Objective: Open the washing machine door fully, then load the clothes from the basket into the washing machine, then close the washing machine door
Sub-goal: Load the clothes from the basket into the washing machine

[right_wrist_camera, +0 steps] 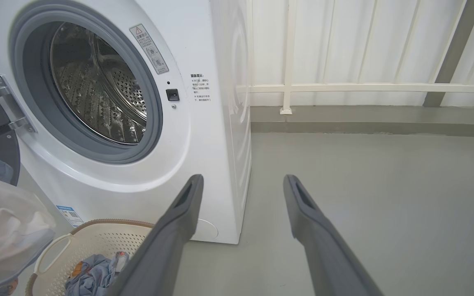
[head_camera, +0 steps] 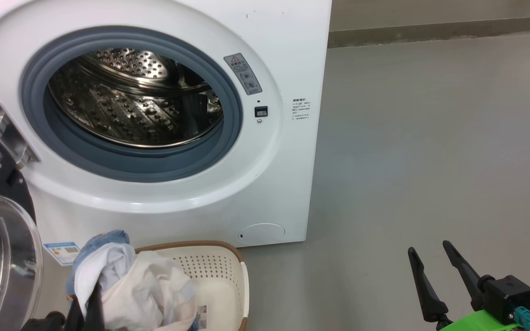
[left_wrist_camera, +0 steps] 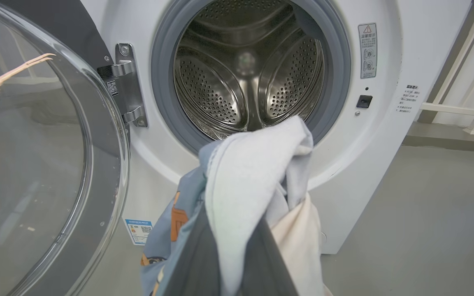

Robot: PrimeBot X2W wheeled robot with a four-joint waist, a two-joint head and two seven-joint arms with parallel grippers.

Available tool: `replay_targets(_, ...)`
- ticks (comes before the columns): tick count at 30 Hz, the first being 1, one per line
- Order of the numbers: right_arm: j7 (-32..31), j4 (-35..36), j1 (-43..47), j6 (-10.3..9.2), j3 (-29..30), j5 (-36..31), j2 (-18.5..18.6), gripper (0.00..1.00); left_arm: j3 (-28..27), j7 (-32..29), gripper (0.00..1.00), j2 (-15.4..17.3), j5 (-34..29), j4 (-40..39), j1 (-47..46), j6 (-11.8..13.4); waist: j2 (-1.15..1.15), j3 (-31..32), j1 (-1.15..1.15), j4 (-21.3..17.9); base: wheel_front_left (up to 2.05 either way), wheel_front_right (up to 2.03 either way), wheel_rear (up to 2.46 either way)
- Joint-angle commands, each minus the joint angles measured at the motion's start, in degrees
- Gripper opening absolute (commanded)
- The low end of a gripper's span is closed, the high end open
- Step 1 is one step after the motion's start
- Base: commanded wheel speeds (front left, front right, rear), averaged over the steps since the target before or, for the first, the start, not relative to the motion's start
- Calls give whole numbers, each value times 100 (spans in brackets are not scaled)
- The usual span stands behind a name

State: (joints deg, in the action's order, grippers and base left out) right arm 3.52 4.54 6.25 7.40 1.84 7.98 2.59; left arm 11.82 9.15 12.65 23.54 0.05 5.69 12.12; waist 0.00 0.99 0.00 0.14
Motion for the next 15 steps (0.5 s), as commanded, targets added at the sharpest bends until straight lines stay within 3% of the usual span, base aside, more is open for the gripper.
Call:
replay_targets(1, -1, 142, -74, 9, -166, 80, 29, 100, -199, 3, 0, 120, 21, -172, -124, 60, 0, -1, 0, 3, 0, 0, 0)
replay_targets(15, -3, 182, -133, 9, -268, 91, 29, 100, -95, -19, 0, 69, 124, -50, -319, -11, 0, -214, 0, 54, 0, 0, 0)
